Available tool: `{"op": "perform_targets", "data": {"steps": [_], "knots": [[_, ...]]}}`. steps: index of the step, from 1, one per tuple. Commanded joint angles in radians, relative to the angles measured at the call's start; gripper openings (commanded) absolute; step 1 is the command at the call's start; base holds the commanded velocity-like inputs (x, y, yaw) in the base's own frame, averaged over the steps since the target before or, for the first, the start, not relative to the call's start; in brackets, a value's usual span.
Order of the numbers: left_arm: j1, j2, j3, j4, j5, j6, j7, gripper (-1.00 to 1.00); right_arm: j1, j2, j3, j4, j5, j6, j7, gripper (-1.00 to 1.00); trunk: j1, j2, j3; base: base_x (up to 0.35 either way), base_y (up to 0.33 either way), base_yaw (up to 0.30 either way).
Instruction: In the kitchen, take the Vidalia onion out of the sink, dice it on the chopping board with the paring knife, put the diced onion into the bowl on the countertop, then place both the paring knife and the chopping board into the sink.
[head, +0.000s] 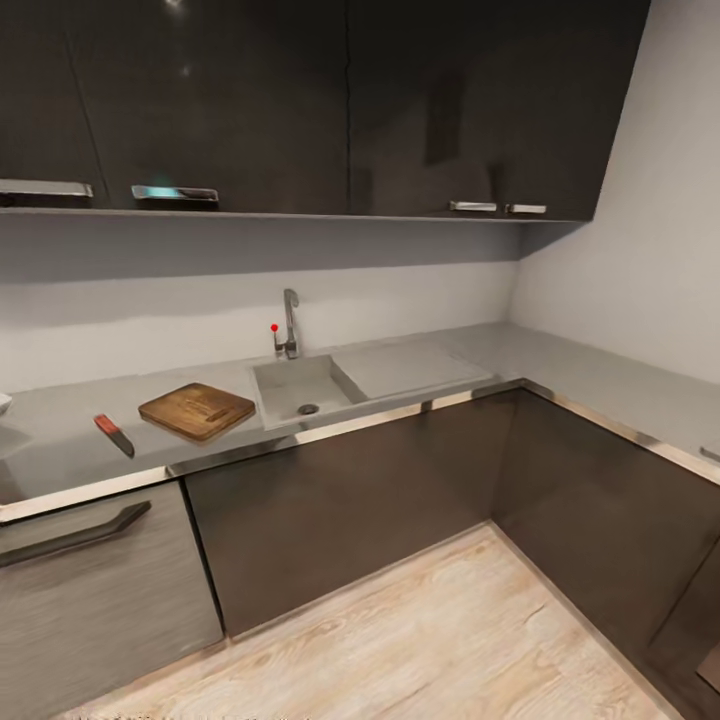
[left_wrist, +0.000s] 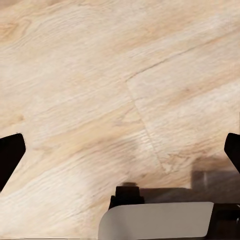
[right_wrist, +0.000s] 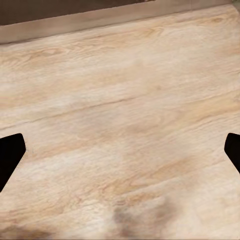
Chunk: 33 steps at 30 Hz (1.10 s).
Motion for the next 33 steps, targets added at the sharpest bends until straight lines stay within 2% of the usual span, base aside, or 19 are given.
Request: {"op": "perform_targets", "data": {"steps": [1,33], "knots": [[0.000,0.000,0.001,0.000,0.001,-0.002,0.000,1.00,0.000,0.000,0.001,0.000,0.008,-0.002,-0.006,1.00,0.000,-0.001,-0.001,0.012,-0.001,0.283],[0.000,0.000,0.001,0.000,0.001,-0.002,0.000,1.00,0.000,0.001,0.001,0.000,0.008,-0.002,-0.006,1.00,0.000,-0.001,-0.001,0.001,0.000,0.283]]}}
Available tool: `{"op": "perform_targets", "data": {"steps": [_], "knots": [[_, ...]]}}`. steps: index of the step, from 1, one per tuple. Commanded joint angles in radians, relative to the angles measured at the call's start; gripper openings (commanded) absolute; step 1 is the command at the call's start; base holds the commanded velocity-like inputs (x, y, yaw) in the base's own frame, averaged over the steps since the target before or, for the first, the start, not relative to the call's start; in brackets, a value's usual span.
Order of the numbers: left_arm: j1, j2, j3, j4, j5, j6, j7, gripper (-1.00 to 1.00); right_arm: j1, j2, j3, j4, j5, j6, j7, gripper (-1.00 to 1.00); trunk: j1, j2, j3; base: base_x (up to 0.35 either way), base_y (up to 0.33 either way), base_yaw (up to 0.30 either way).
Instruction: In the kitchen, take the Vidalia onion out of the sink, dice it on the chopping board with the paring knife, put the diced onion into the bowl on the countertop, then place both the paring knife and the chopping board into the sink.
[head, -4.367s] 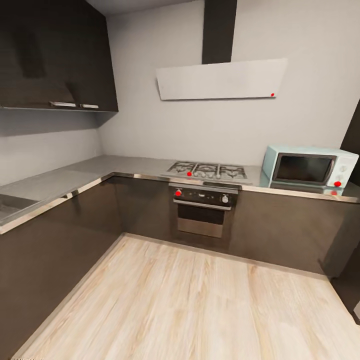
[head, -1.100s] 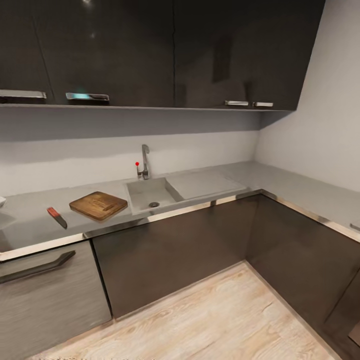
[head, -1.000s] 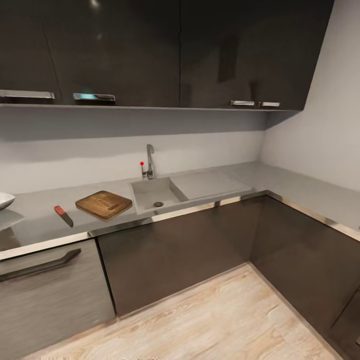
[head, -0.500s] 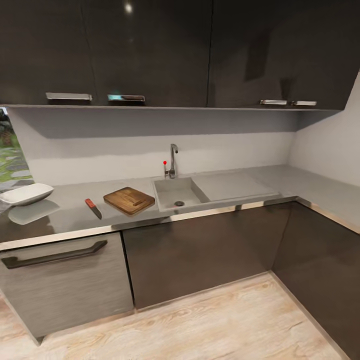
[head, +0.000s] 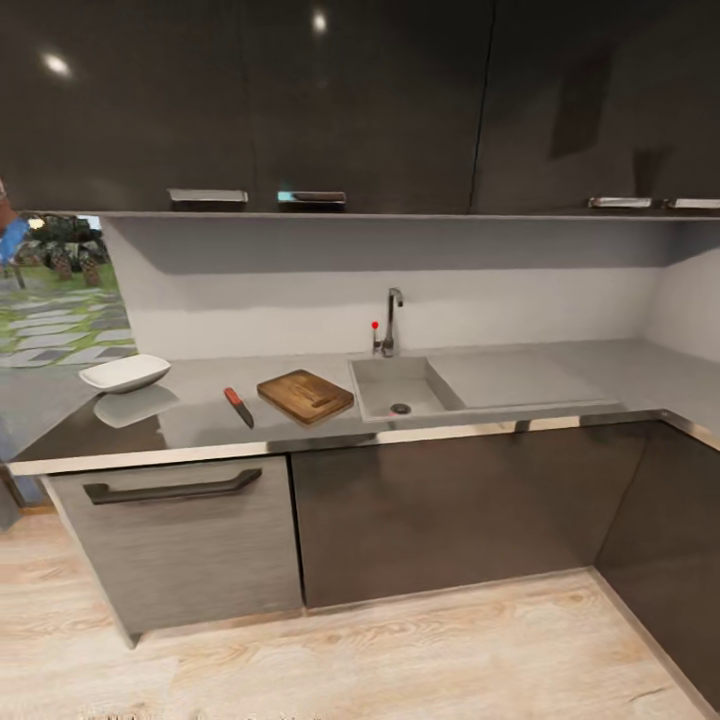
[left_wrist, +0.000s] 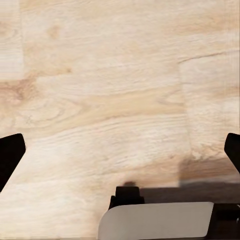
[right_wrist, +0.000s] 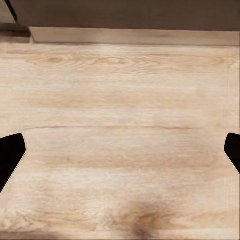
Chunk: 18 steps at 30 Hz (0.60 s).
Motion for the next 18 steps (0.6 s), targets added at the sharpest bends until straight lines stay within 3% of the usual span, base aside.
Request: {"op": "perform_targets", "data": {"steps": [1,18], "knots": [[0.000,0.000,0.001,0.000,0.001,-0.002,0.000,1.00,0.000,0.000,0.001,0.000,0.008,-0.002,-0.006,1.00,0.000,0.000,-0.001,0.000,0.000,0.283],[0.000,0.000,0.000,-0.001,0.000,-0.003,0.000,1.00,0.000,-0.002,0.000,-0.001,0.008,-0.003,-0.006,1.00,0.000,0.000,-0.001,0.000,0.000,0.263]]}}
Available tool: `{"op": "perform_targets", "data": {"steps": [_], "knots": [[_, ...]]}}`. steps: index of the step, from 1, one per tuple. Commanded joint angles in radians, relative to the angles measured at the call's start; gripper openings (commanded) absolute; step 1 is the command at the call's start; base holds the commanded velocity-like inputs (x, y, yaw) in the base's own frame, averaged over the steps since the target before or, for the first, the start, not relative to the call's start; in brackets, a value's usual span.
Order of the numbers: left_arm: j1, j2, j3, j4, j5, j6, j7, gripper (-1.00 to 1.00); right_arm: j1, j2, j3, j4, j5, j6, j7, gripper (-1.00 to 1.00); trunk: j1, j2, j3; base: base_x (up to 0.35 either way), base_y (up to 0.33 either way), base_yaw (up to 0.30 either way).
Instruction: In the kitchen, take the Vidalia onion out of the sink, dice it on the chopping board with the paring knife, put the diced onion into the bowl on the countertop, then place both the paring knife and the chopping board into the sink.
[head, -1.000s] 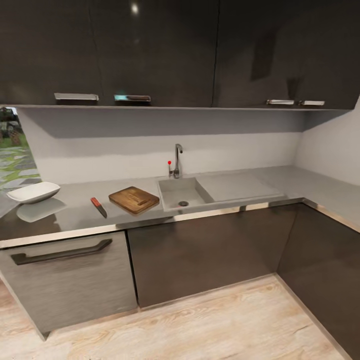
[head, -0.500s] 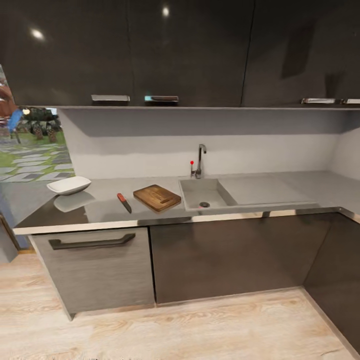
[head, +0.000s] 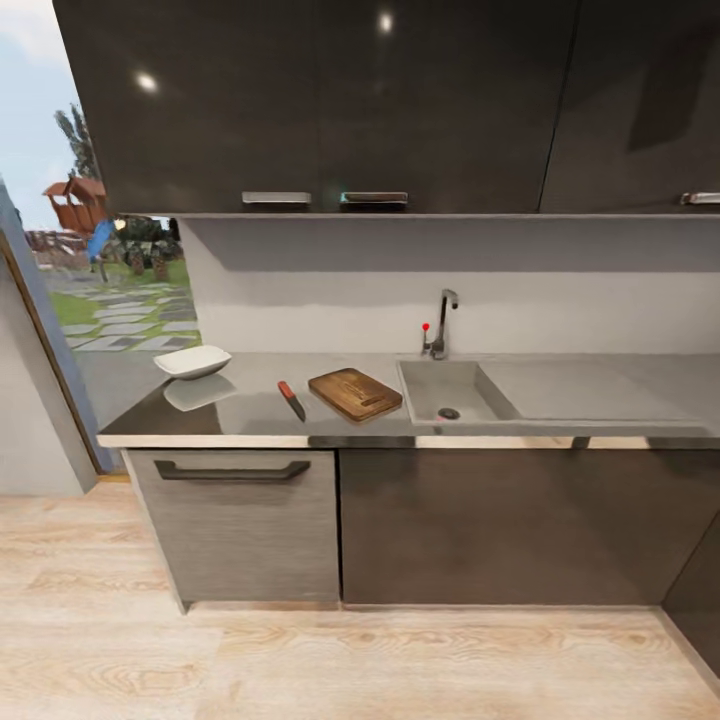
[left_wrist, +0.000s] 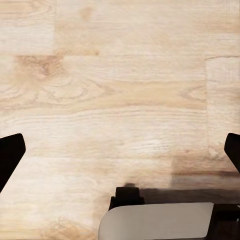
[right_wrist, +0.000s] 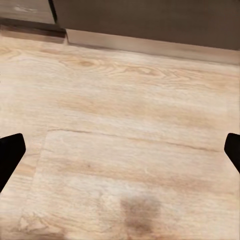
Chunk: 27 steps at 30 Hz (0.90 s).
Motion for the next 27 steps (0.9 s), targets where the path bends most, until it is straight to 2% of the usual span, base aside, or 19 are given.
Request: {"op": "perform_targets", "data": {"steps": [1,10,19,27], "knots": [[0.000,0.000,0.000,0.000,0.001,-0.003,0.000,1.00,0.000,0.000,0.001,0.000,0.008,-0.002,-0.006,1.00,0.000,0.000,-0.001,0.000,0.000,0.075],[0.000,0.001,0.000,0.000,0.001,-0.003,-0.001,1.00,0.000,-0.002,0.002,0.001,0.009,-0.057,-0.005,1.00,0.000,0.000,-0.001,0.000,0.000,0.018],[0.000,0.001,0.000,0.001,0.001,-0.002,-0.001,1.00,0.000,-0.004,0.002,0.002,0.009,-0.057,-0.004,1.00,0.000,0.000,-0.001,0.000,0.000,0.000],[0.000,0.000,0.001,0.001,0.002,-0.001,-0.001,1.00,0.000,-0.004,0.002,0.010,0.009,-0.057,-0.004,1.00,-0.031,0.056,0.024,0.000,0.000,0.000]]}}
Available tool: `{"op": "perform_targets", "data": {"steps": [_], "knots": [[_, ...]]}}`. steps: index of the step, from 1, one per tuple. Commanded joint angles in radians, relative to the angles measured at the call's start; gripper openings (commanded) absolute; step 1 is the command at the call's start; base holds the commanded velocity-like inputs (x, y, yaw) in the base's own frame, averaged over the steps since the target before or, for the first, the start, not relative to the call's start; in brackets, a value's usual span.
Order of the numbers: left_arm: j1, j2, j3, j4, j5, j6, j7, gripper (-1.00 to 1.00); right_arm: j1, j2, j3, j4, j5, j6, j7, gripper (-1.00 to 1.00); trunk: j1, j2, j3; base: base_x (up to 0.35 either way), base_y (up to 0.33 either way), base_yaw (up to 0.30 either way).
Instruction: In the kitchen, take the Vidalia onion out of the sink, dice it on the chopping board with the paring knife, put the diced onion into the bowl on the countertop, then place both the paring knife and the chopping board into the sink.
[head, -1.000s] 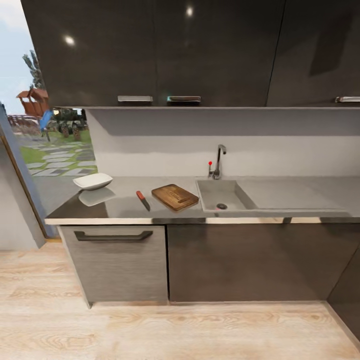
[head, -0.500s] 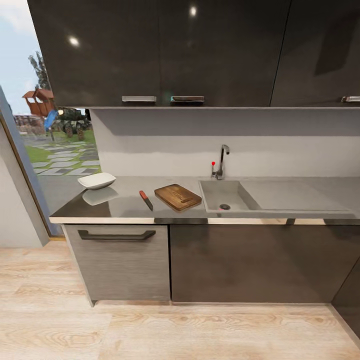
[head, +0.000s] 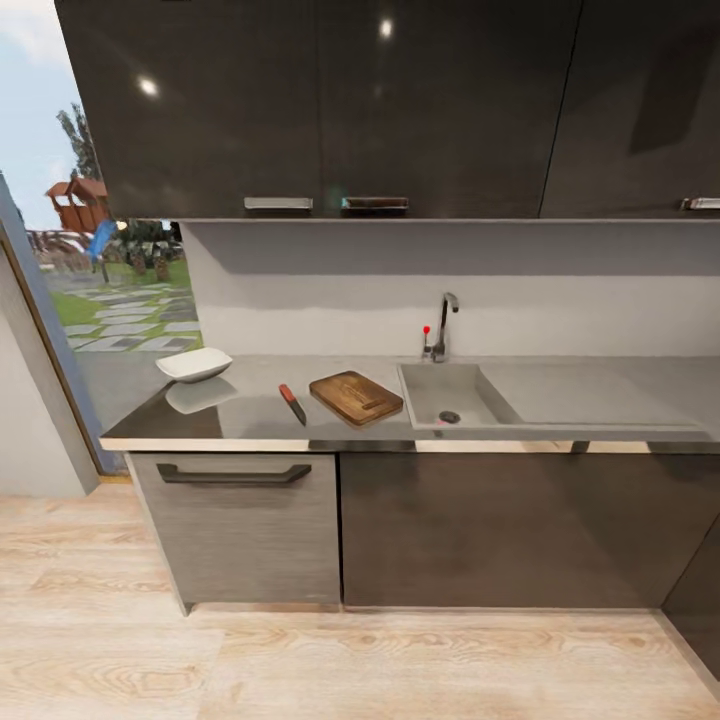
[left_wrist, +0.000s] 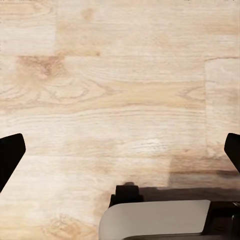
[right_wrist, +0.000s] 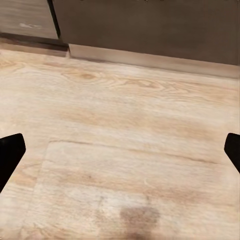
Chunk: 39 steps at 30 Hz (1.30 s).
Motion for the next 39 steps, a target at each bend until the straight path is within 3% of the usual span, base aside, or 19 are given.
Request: {"op": "perform_targets", "data": {"steps": [1,39], "knots": [[0.000,0.000,0.001,0.000,0.001,-0.003,0.000,1.00,-0.001,0.000,0.001,0.001,0.007,-0.002,-0.006,1.00,-0.004,0.007,0.002,0.000,0.000,0.000],[0.000,0.000,0.001,0.001,0.001,-0.003,0.000,1.00,-0.001,0.001,0.001,0.003,0.007,-0.002,-0.006,1.00,-0.150,0.273,0.121,0.000,0.000,0.000]]}}
